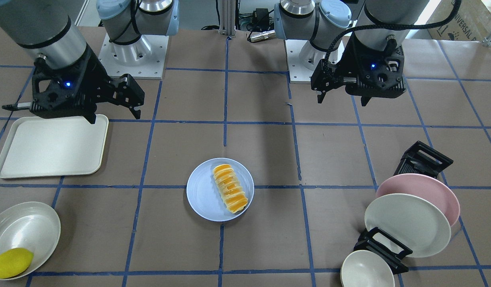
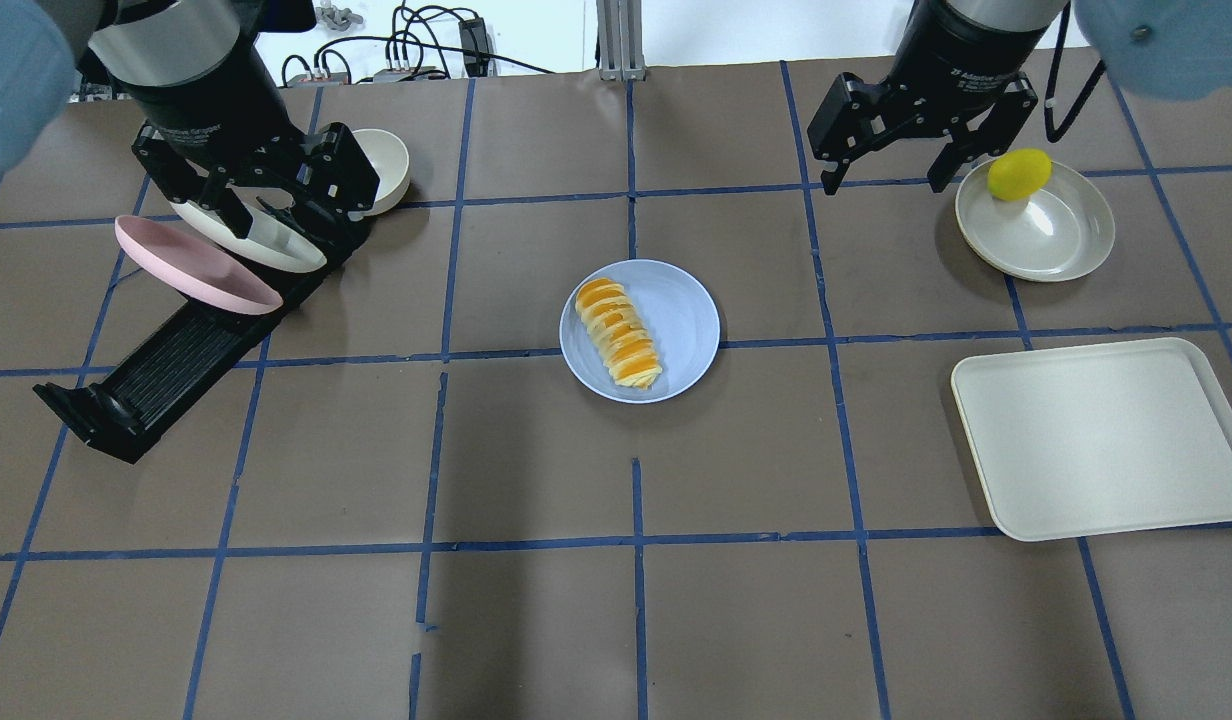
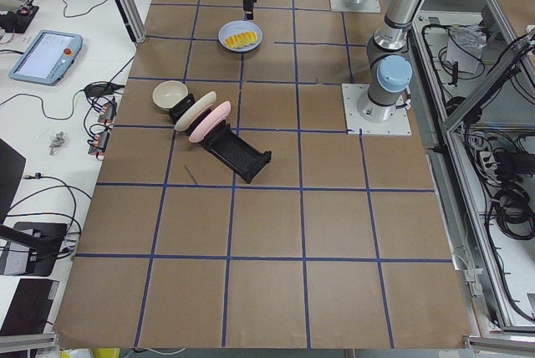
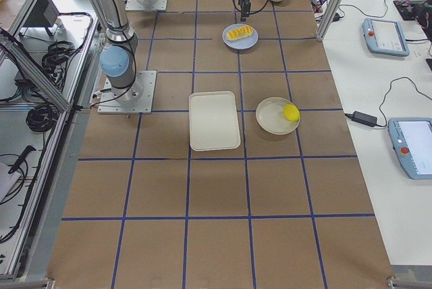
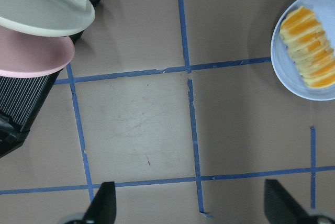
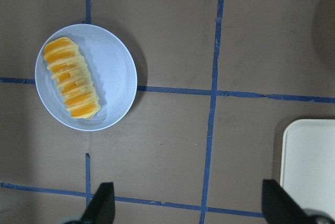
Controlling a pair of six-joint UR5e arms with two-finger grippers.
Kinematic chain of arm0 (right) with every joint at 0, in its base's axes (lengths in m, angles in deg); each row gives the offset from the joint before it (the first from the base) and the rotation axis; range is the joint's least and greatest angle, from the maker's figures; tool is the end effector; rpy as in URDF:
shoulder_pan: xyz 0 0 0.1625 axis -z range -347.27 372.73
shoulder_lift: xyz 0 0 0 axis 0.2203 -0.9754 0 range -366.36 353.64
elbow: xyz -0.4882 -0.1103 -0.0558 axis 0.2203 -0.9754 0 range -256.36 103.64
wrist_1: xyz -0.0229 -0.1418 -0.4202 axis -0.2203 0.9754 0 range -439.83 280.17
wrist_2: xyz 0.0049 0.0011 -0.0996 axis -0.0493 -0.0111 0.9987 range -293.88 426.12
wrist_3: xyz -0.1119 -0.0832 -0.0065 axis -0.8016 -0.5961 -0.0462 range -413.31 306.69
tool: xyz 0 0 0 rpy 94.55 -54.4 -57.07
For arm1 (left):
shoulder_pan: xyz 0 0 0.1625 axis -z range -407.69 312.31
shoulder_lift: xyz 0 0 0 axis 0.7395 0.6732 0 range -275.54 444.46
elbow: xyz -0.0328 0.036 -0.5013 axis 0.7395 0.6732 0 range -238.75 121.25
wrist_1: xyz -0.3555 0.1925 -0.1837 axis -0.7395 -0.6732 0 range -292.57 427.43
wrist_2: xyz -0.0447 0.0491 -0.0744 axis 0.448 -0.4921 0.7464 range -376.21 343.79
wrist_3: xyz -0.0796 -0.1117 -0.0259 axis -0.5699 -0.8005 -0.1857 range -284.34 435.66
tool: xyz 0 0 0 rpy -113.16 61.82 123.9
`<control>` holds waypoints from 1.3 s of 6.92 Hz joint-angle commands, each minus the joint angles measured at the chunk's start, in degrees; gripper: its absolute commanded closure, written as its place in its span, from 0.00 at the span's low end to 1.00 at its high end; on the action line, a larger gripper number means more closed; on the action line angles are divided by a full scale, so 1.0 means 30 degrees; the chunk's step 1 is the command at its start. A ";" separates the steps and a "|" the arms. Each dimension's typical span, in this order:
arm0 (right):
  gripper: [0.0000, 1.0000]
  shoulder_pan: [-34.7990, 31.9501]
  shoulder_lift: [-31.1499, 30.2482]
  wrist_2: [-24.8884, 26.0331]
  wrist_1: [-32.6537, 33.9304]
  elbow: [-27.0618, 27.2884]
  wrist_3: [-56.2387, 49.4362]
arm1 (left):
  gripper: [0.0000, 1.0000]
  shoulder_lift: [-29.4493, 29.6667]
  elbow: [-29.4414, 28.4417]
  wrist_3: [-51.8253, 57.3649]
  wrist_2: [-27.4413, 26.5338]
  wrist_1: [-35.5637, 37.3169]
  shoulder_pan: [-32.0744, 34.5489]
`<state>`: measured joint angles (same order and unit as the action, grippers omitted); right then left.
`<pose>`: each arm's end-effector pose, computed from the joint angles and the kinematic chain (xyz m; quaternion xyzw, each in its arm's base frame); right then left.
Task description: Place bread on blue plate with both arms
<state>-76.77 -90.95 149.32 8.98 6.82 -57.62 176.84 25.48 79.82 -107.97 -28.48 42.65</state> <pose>0.1448 -0.5726 0.5360 -0.0333 0.9977 -0.0043 0.0592 -0.1321 -0.5366 0.5469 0.0396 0.9989 0.0226 0.0147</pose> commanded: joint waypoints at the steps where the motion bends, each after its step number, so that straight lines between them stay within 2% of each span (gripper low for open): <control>1: 0.01 0.0007 -0.0368 0.1779 0.2021 0.0625 -0.0346 | 0.00 -0.0034 0.0196 -0.0127 0.0119 0.0152 -0.0023; 2: 0.02 -0.0022 -0.0629 0.2319 0.2242 0.1358 -0.0378 | 0.00 -0.0034 0.0225 -0.0273 0.0119 0.0153 0.0006; 4: 0.01 0.0007 -0.1391 0.2266 0.2214 0.3028 -0.0466 | 0.00 -0.0005 0.0197 -0.0274 0.0119 0.0124 0.0006; 9: 0.00 0.0154 -0.1687 0.2354 0.0752 0.1574 -0.1082 | 0.00 -0.0034 0.0196 -0.0391 0.0119 0.0094 0.0006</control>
<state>-76.37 -96.33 156.37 11.89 12.74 -60.76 176.80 26.07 78.66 -107.61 -28.20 42.66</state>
